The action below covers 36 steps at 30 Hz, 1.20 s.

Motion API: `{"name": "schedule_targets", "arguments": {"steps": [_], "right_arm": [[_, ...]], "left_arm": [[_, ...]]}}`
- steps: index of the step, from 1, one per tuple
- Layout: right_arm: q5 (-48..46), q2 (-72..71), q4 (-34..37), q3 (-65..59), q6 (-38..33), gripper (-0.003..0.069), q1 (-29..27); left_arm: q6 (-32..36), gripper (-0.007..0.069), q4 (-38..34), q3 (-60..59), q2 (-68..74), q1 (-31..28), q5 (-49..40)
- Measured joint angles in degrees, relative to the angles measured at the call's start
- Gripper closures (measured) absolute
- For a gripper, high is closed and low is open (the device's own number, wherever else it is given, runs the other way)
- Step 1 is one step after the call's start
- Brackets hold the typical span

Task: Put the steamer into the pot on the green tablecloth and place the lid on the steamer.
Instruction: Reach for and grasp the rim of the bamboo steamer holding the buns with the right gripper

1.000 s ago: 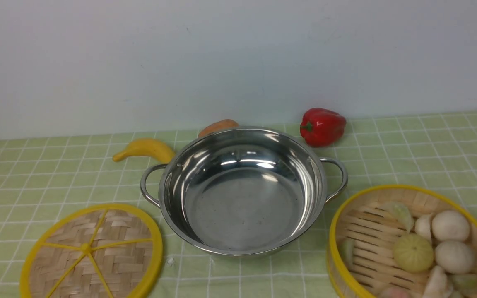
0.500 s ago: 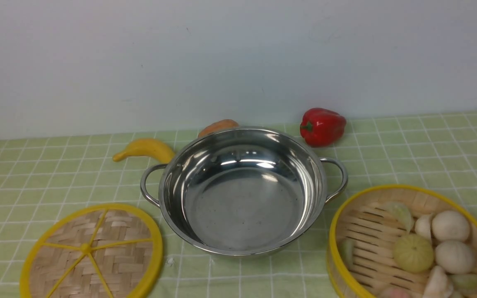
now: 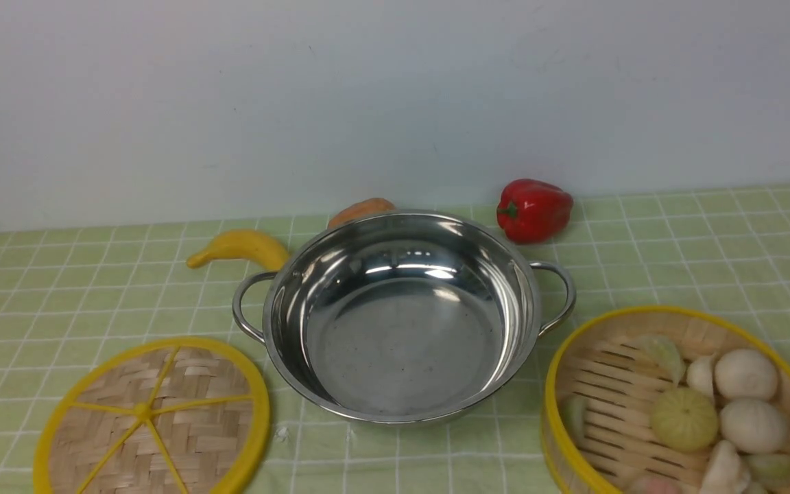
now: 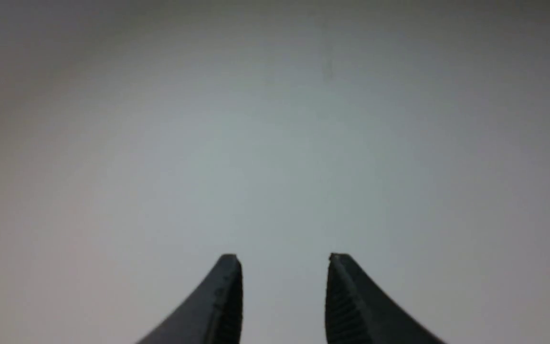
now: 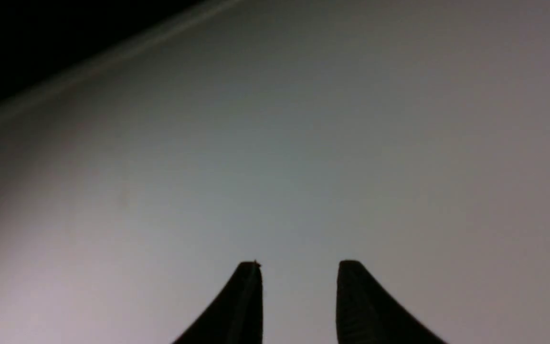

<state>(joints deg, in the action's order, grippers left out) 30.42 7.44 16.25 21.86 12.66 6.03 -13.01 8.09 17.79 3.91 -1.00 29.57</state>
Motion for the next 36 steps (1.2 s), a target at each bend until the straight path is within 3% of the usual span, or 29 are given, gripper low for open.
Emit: {"name": "schedule_targets", "arguments": {"steps": [2,4,8,9,12,13,14,17,18,23,27,36], "right_arm": [[-7.0,4.1,0.6,4.4,-6.1,0.0419,0.0],[-21.2,11.1,1.2,10.7,-12.7,0.0419,0.0],[-37.4,17.9,1.5,15.9,-14.9,0.0419,0.0],[-46.9,21.5,1.5,17.5,-15.2,0.0419,0.0],[-63.5,28.0,0.8,18.6,-14.7,0.0419,0.0],[-64.5,28.4,0.6,18.6,-14.5,0.0419,0.0],[-72.7,31.2,-1.6,18.7,-12.7,0.0419,0.0],[-79.8,35.1,-6.9,18.7,-8.5,0.0419,0.0],[-84.2,37.8,-11.7,18.7,-3.8,0.0419,0.0],[-87.9,43.5,-19.6,18.7,4.8,0.0419,0.0],[-85.7,48.7,-20.2,18.7,6.1,0.0419,0.0],[-79.2,61.1,-20.2,18.7,7.7,0.0419,0.0]], "left_arm": [[-0.1,0.0382,0.0,3.6,3.1,0.0,-6.3],[-1.3,0.0382,0.0,8.4,9.0,0.0,-18.6],[-4.7,0.0382,-0.5,11.1,15.0,0.0,-31.8],[-6.5,0.0382,-1.6,11.3,17.1,0.0,-37.0],[-8.7,0.0382,-5.3,11.5,22.3,0.0,-51.5],[-8.7,0.0382,-5.3,11.5,22.3,0.0,-52.5],[-8.0,0.0382,-7.0,11.5,25.2,0.0,-61.2],[-4.2,0.0382,-8.1,11.5,28.8,0.0,-70.4],[0.3,0.0382,-8.9,11.5,31.5,0.0,-74.1],[10.3,0.0382,-12.9,11.5,36.5,0.0,-76.6],[16.3,0.0382,-17.3,11.5,39.5,0.0,-76.6],[20.2,0.0382,-21.0,11.5,44.4,0.0,-77.4]]}}
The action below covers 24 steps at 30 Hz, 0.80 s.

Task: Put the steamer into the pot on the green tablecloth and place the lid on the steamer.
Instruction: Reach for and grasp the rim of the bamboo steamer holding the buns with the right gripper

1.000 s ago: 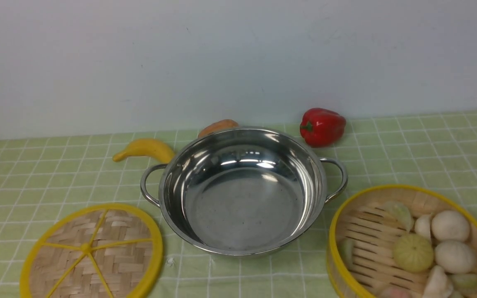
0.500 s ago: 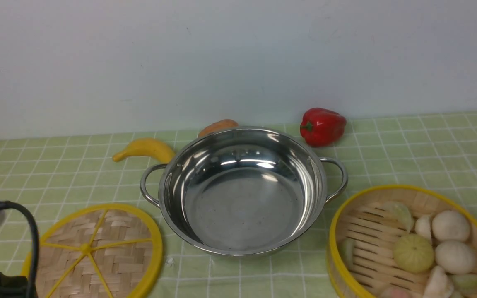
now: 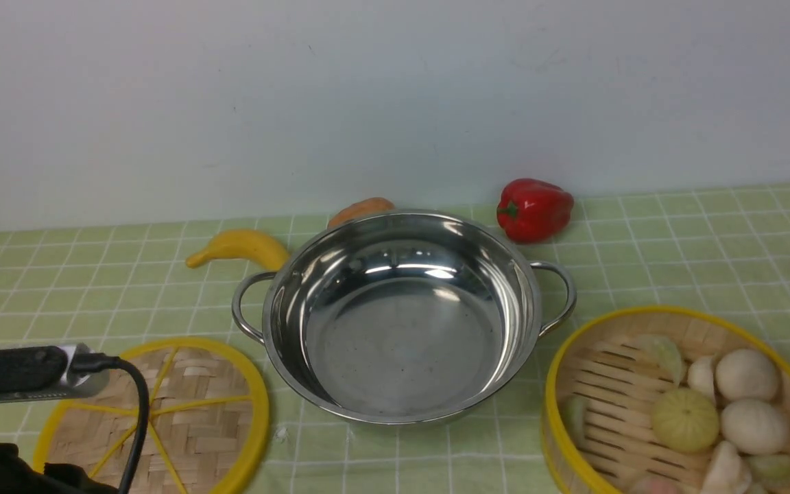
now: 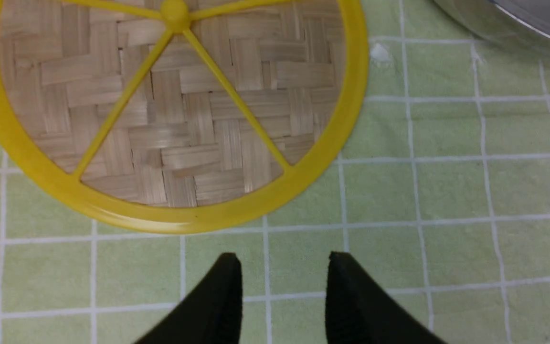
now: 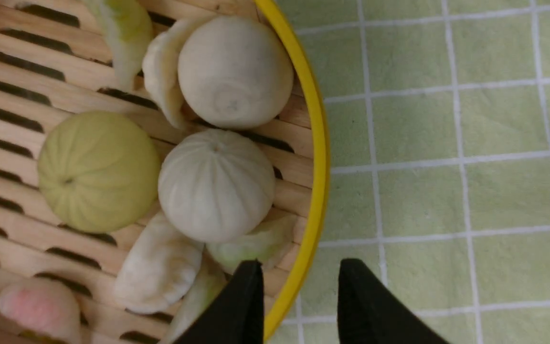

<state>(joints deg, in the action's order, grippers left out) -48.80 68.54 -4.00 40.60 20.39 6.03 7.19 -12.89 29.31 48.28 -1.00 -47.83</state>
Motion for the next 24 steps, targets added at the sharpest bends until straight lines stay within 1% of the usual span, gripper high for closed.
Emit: {"name": "schedule_targets", "arguments": {"steps": [6,20,22,24], "right_arm": [[3.9,7.7,-1.6,0.0,2.8,0.0419,0.0],[9.6,16.7,-8.2,0.0,9.2,0.0419,0.0],[9.9,17.7,-9.2,0.0,9.8,0.0433,0.0],[10.2,18.6,-10.2,0.0,10.3,0.0494,0.0]], "left_arm": [[0.1,0.0382,0.0,0.0,0.2,0.0,-0.4],[1.1,0.0382,0.0,0.0,0.2,0.0,-0.5],[1.5,0.0382,0.0,0.0,0.2,0.0,-0.5],[2.3,0.0382,0.0,0.0,0.2,0.0,-0.5]]}}
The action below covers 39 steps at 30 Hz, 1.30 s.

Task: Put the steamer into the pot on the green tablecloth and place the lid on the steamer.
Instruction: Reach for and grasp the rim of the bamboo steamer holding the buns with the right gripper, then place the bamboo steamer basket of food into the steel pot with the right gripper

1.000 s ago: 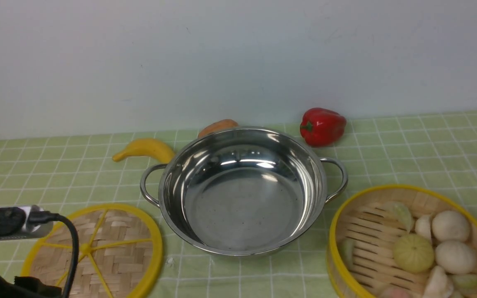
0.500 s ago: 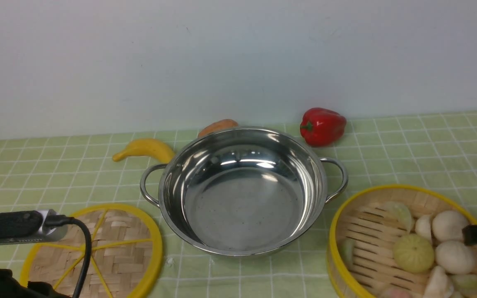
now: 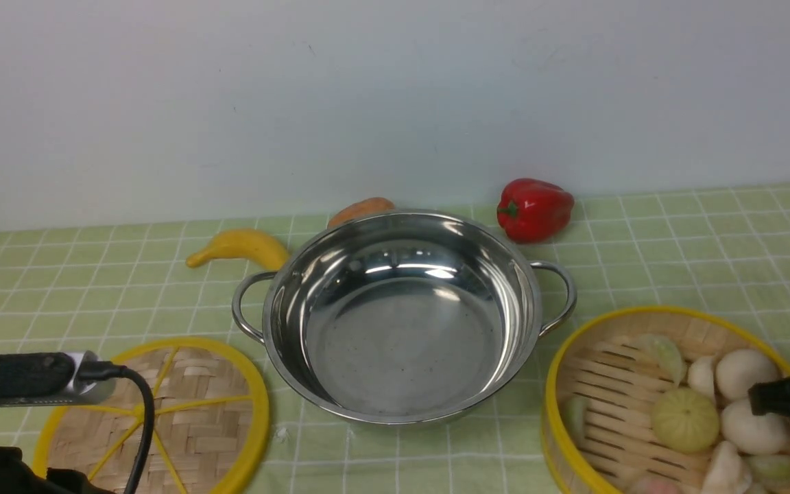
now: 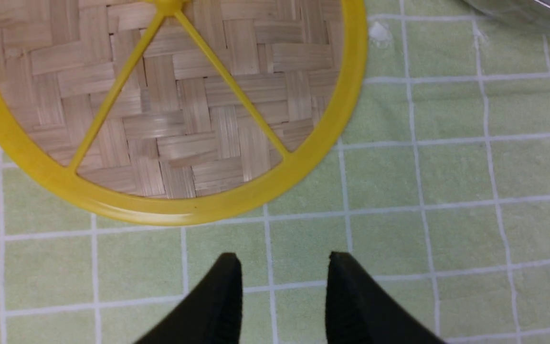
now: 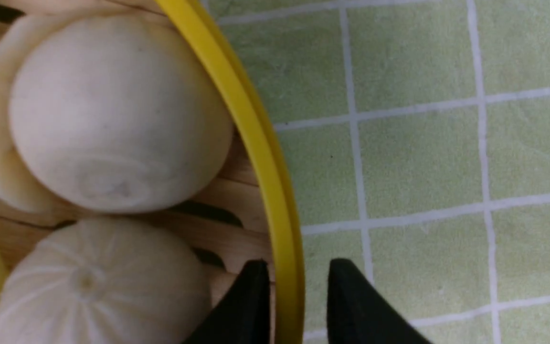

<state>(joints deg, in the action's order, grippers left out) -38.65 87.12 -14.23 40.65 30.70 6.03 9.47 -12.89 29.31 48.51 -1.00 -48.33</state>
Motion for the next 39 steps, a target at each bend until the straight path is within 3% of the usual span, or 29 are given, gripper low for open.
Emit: {"name": "schedule_targets", "arguments": {"steps": [2,3,15,25,32,37,39], "right_arm": [[0.3,0.1,-0.4,0.0,0.2,0.0592,0.0],[0.3,0.1,-0.9,0.0,0.5,0.0601,0.0],[-3.2,-0.9,-1.6,0.2,-0.3,0.0597,0.0],[-18.7,-9.3,0.9,5.2,-8.4,0.0589,0.0],[-26.0,-11.9,7.6,19.8,-16.1,0.0579,0.0],[-26.2,-9.3,16.3,28.6,-21.9,0.0579,0.0],[-26.3,-4.4,23.9,35.2,-25.4,0.0579,0.0]], "left_arm": [[0.2,0.0382,0.0,0.1,0.0,0.0,0.0],[0.2,0.0382,0.0,0.1,0.0,0.0,0.0],[0.5,0.0382,0.0,0.1,0.0,0.0,0.0],[0.6,0.0382,0.0,0.1,0.0,0.0,0.0],[0.6,0.0382,0.0,0.1,0.0,0.0,-0.1],[0.6,0.0382,0.0,0.1,0.0,0.0,-0.1],[0.6,0.0382,0.0,0.1,0.0,0.0,-0.1]]}}
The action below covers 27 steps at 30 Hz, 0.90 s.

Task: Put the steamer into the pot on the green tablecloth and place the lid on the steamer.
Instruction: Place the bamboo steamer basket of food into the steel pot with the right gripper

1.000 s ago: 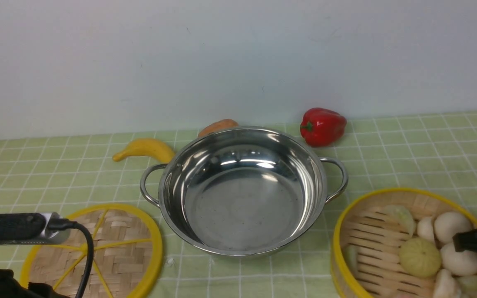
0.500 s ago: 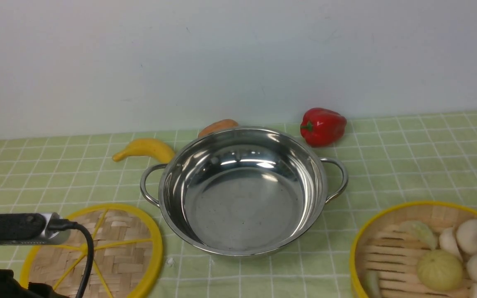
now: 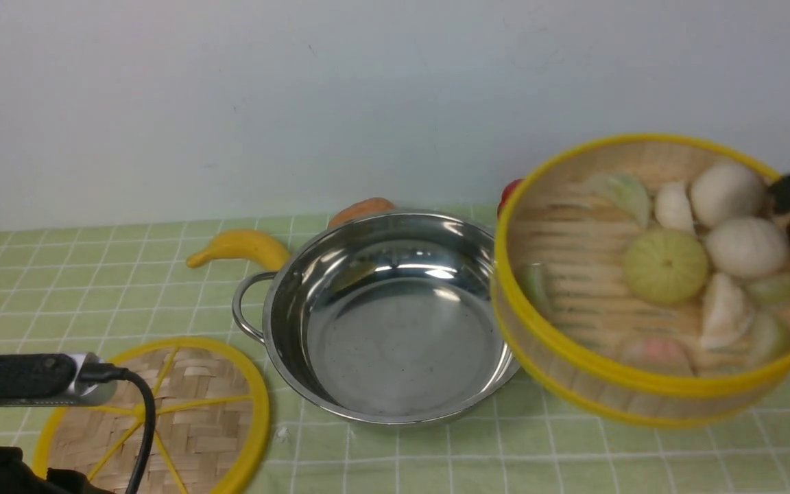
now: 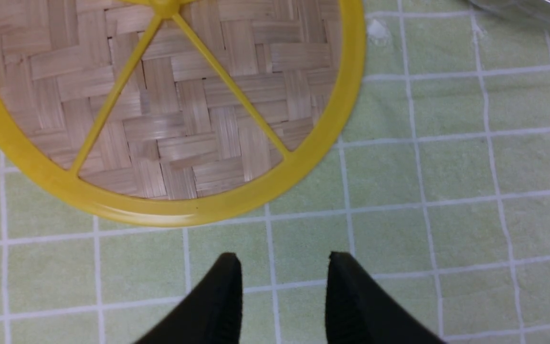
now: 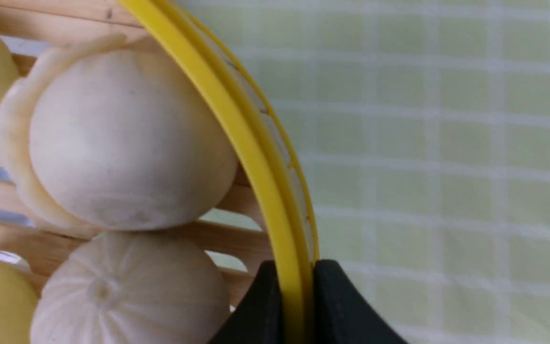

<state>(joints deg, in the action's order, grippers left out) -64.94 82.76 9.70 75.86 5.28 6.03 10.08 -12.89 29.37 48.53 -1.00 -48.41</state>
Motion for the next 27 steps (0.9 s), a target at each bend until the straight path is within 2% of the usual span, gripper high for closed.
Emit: {"name": "schedule_targets", "arguments": {"steps": [2,5,12,16,20,27], "right_arm": [[0.0,4.8,4.6,4.8,-1.8,0.0579,0.5],[0.0,10.1,6.5,9.6,-2.4,0.0579,2.1],[-2.5,28.0,2.5,26.4,0.9,0.0579,13.0],[-5.2,34.8,0.4,33.9,2.3,0.0579,17.2],[-6.2,40.1,-0.5,39.5,3.4,0.0579,19.0],[-6.2,45.1,-1.0,41.6,3.9,0.0579,19.2]], "left_arm": [[0.0,0.0382,0.0,0.0,0.0,0.0,0.0],[0.0,0.0382,0.0,0.0,0.0,0.0,-0.2],[0.0,0.0382,0.0,0.0,0.0,0.0,-0.6],[0.0,0.0382,0.0,0.0,0.0,0.0,-0.8],[0.0,0.0382,0.0,0.0,0.0,0.0,-0.8],[0.0,0.0382,0.0,0.0,0.0,0.0,-0.8]]}}
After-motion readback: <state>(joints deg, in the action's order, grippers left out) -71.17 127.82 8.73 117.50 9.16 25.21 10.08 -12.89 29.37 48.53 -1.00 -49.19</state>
